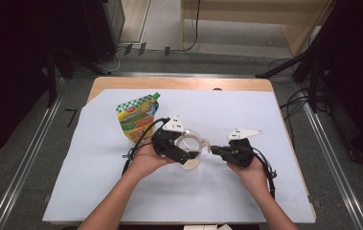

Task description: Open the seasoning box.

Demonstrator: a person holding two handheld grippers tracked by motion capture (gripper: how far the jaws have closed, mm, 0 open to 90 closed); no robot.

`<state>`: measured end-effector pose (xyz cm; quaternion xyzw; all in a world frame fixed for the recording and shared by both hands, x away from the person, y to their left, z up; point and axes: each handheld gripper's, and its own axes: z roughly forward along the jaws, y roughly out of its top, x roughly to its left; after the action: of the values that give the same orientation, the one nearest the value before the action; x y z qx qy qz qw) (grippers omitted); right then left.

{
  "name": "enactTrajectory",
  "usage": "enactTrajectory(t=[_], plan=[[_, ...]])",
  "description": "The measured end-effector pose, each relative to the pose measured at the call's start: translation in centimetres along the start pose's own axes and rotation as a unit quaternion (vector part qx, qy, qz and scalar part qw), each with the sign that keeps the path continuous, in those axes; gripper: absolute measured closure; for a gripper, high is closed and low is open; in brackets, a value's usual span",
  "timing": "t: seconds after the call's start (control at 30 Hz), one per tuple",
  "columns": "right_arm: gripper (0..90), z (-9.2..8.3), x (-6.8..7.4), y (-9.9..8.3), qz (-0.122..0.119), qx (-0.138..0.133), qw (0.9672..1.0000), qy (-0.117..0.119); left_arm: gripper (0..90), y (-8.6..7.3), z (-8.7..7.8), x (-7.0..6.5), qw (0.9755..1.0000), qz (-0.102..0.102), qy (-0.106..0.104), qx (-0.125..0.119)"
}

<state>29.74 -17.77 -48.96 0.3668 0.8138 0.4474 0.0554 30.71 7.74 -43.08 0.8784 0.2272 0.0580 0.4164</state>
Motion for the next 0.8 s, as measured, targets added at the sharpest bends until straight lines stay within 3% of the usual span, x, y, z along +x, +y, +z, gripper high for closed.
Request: enactTrajectory(t=[0.1,0.23,0.3,0.37,0.4,0.43,0.53,0.67,0.8], plan=[[90.0,0.0,0.0,0.0,-0.001,-0.001,1.0000,0.001,15.1,0.3,-0.2,0.0,0.9997,-0.001,-0.018,-0.017],[90.0,0.0,0.1,0.0,-0.001,0.002,1.0000,-0.002,16.3,0.8,0.0,-0.4,0.9998,-0.003,-0.019,-0.010],[90.0,0.0,0.0,0.0,-0.001,0.002,1.0000,-0.002,21.2,1.0,0.0,-0.5,0.9994,-0.016,-0.029,-0.012],[90.0,0.0,0.0,0.0,-0.002,0.001,1.0000,-0.002,24.7,1.2,-0.2,-0.7,0.9995,-0.020,-0.021,-0.012],[90.0,0.0,0.0,0.0,-0.001,0.001,1.0000,-0.001,33.2,1.3,-0.2,-0.8,0.9993,-0.023,-0.025,-0.014],[90.0,0.0,0.0,0.0,-0.001,0.001,1.0000,-0.001,33.2,1.3,-0.4,-0.7,0.9989,-0.024,-0.036,-0.015],[90.0,0.0,0.1,0.0,-0.001,0.001,1.0000,-0.001,45.8,1.4,-0.4,-0.8,0.9975,-0.036,-0.058,-0.019],[90.0,0.0,0.1,0.0,-0.001,0.002,1.0000,0.000,61.4,1.5,-0.4,-0.9,0.9951,-0.037,-0.090,-0.014],[90.0,0.0,0.0,0.0,0.000,0.003,1.0000,-0.001,67.2,1.8,-0.3,-1.3,0.9955,-0.029,-0.090,-0.006]])
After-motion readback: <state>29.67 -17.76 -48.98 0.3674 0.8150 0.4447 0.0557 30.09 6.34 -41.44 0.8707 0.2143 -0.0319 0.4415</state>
